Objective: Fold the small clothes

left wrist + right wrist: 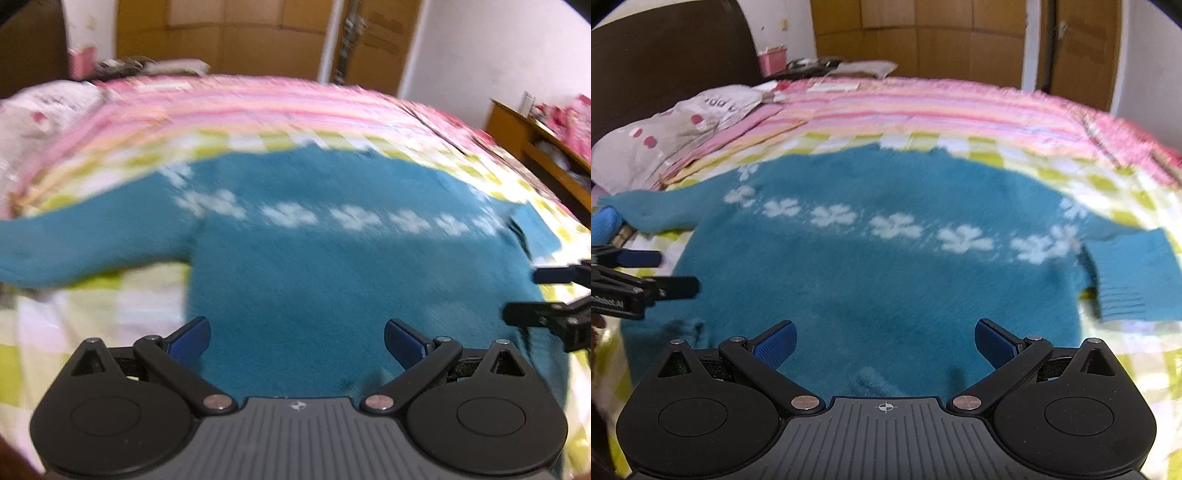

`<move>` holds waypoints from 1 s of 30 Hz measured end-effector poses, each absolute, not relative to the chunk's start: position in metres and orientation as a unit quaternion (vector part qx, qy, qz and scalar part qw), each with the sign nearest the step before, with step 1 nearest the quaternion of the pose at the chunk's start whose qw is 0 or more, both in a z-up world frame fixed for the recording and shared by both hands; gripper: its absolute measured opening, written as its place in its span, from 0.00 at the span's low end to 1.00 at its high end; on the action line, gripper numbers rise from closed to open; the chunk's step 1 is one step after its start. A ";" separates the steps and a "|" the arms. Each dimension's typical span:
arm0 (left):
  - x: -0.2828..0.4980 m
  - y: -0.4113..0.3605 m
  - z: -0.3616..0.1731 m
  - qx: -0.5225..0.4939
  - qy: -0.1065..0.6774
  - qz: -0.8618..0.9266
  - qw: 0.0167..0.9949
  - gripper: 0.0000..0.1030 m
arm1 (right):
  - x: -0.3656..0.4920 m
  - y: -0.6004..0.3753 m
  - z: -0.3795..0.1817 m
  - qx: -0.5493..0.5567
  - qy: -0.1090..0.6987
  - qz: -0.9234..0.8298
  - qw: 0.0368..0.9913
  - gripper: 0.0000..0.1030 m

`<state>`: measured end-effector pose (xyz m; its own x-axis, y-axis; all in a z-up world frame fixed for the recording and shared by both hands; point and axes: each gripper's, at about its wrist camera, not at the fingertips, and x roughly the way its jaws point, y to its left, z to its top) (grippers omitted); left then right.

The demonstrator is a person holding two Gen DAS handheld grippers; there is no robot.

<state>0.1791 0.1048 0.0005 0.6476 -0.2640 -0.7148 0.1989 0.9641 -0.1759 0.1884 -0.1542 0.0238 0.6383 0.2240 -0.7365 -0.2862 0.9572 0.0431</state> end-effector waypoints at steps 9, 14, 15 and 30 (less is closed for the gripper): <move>0.145 0.093 -0.008 -0.012 0.454 -0.234 0.860 0.97 | 0.168 -0.164 0.019 -0.041 0.480 0.248 0.841 1.00; 0.097 0.092 -0.003 0.027 0.482 -0.279 0.830 0.97 | 0.126 -0.168 0.018 -0.100 0.519 0.293 0.797 1.00; 0.087 0.092 -0.001 0.034 0.484 -0.282 0.827 0.96 | 0.115 -0.169 0.019 -0.110 0.527 0.301 0.787 1.00; 0.031 0.061 0.046 0.027 0.378 -0.170 0.910 0.96 | 0.051 -0.195 0.037 -0.073 0.444 0.201 0.870 1.00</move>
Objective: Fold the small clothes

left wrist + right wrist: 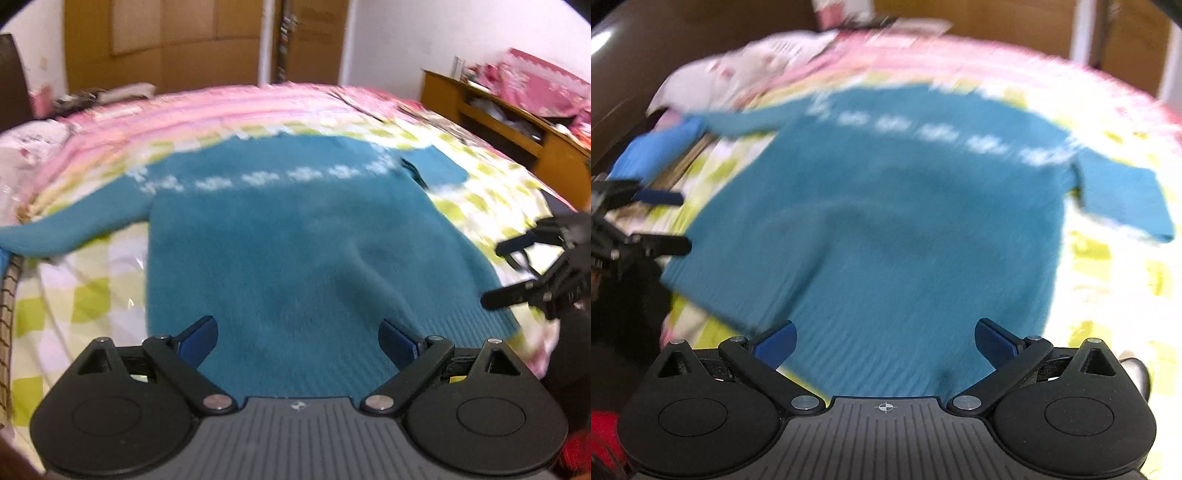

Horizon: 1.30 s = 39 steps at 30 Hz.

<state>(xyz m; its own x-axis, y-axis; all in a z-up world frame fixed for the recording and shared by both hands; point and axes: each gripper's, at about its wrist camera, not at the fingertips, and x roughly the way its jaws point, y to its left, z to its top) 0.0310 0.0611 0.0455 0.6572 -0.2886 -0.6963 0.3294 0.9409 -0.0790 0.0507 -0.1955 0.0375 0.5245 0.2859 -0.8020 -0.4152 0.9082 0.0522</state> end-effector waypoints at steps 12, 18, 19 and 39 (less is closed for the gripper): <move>0.039 0.014 0.009 0.019 0.386 -0.064 0.920 0.96 | 0.039 -0.190 0.007 -0.027 0.376 0.089 0.922 1.00; 0.038 -0.001 -0.004 0.049 0.394 -0.060 0.916 0.96 | 0.046 -0.195 -0.014 -0.013 0.400 0.047 0.915 1.00; 0.038 -0.002 -0.005 0.048 0.397 -0.062 0.914 0.96 | 0.046 -0.194 -0.018 -0.013 0.404 0.044 0.914 1.00; 0.041 -0.001 -0.016 0.025 0.423 -0.073 0.903 0.96 | 0.023 -0.193 -0.040 -0.034 0.374 0.066 0.924 1.00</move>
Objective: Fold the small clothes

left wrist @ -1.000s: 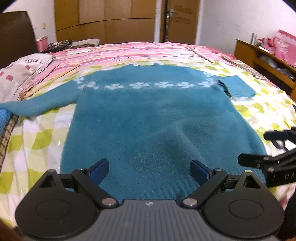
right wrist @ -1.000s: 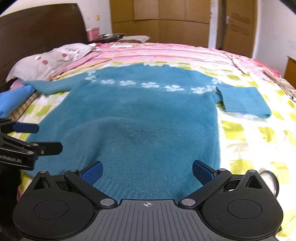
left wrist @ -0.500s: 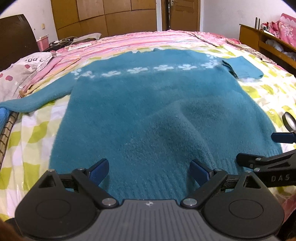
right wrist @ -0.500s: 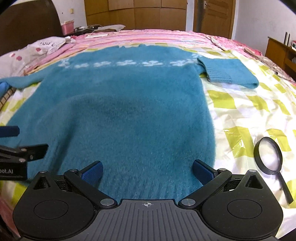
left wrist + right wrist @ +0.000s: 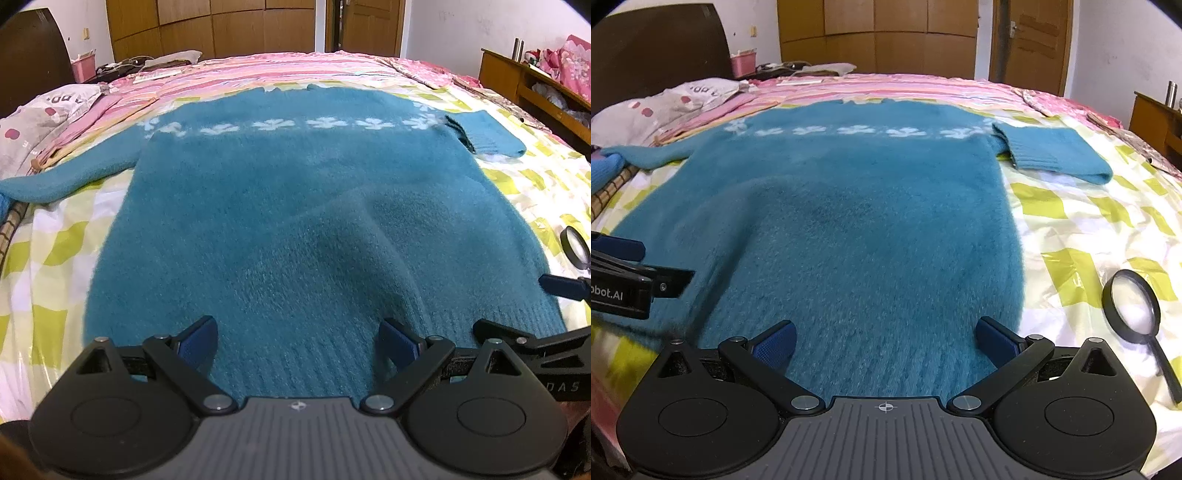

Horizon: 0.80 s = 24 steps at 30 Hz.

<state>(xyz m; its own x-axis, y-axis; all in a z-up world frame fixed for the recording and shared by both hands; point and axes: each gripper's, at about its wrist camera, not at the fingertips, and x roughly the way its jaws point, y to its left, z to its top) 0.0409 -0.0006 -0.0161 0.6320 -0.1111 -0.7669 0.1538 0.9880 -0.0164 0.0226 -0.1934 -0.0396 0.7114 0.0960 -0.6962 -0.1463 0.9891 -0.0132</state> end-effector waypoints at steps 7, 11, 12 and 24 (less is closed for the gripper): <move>0.040 0.002 -0.015 0.015 0.420 -0.081 0.904 0.96 | 0.011 -0.193 -0.042 -0.046 0.363 0.072 0.928 1.00; 0.039 0.003 -0.013 0.009 0.416 -0.086 0.905 0.96 | 0.015 -0.188 -0.037 -0.053 0.384 0.056 0.920 1.00; 0.039 0.004 -0.013 0.006 0.414 -0.087 0.906 0.96 | 0.017 -0.187 -0.036 -0.053 0.388 0.052 0.919 1.00; 0.041 0.002 0.008 -0.014 0.372 -0.099 0.923 0.96 | 0.052 -0.218 0.007 -0.098 0.297 -0.036 0.949 0.99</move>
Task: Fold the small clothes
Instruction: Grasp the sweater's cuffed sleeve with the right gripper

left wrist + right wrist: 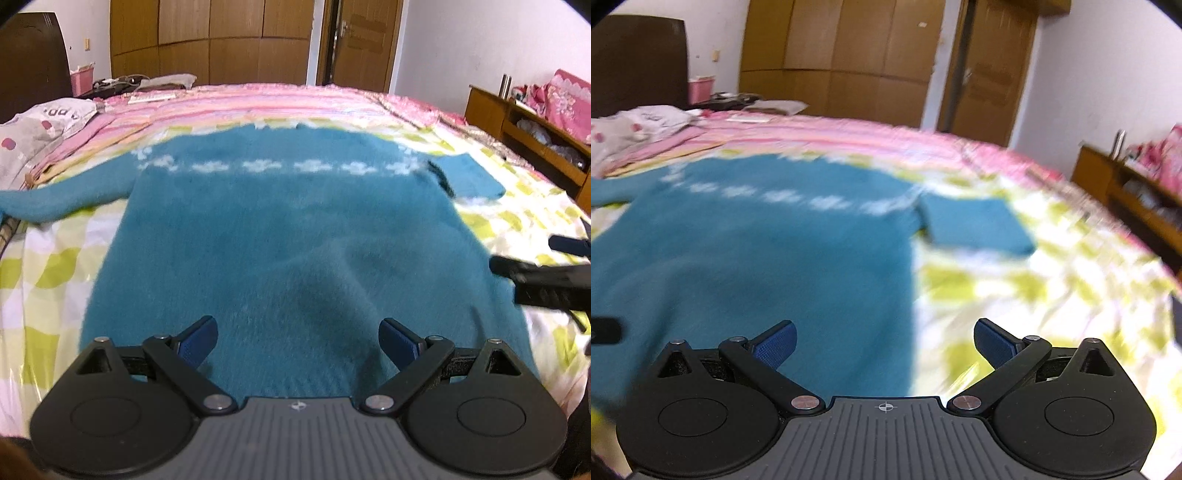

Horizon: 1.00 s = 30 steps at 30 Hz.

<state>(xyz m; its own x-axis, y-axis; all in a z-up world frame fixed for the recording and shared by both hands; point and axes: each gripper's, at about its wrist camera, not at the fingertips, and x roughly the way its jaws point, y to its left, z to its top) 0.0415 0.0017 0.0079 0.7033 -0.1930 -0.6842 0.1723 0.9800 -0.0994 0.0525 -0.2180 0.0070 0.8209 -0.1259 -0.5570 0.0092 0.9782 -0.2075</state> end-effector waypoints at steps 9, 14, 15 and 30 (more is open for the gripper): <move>0.076 -0.021 0.017 -0.023 0.359 -0.115 0.926 0.96 | 0.120 -0.235 0.002 -0.197 0.260 -0.081 0.942 0.91; 0.094 -0.035 0.012 -0.031 0.367 -0.127 0.921 0.96 | 0.148 -0.241 -0.012 -0.251 0.252 -0.085 0.931 0.67; 0.097 -0.039 0.011 -0.031 0.368 -0.130 0.920 0.96 | 0.152 -0.243 -0.014 -0.251 0.250 -0.083 0.932 0.64; 0.113 -0.061 -0.003 -0.026 0.381 -0.149 0.912 0.96 | 0.188 -0.252 -0.053 -0.413 0.258 -0.035 0.873 0.41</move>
